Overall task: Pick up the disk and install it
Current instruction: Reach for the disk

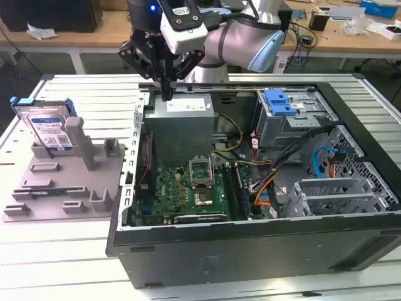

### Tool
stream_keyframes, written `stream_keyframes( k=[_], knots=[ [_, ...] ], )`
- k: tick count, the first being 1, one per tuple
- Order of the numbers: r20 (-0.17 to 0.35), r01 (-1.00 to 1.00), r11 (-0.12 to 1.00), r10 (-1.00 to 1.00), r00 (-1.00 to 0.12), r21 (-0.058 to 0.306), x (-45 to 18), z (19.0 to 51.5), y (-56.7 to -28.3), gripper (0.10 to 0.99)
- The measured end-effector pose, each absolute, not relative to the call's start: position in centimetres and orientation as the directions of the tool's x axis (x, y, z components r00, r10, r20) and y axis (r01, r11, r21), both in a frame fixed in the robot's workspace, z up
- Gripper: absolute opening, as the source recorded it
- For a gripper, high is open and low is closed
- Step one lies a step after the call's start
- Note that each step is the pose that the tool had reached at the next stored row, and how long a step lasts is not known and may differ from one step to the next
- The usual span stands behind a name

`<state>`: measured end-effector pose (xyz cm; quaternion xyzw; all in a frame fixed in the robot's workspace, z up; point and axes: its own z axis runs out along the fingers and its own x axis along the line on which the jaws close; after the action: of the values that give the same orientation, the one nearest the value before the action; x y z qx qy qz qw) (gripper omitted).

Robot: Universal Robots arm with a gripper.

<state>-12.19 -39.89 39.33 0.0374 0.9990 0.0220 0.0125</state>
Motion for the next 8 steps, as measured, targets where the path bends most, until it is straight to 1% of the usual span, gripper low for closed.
stream_keyframes(
  k=[8],
  knots=[
    [-0.023,0.074,0.996,0.075,-0.997,0.045,-12.19,39.33,-39.89,0.106]
  ],
)
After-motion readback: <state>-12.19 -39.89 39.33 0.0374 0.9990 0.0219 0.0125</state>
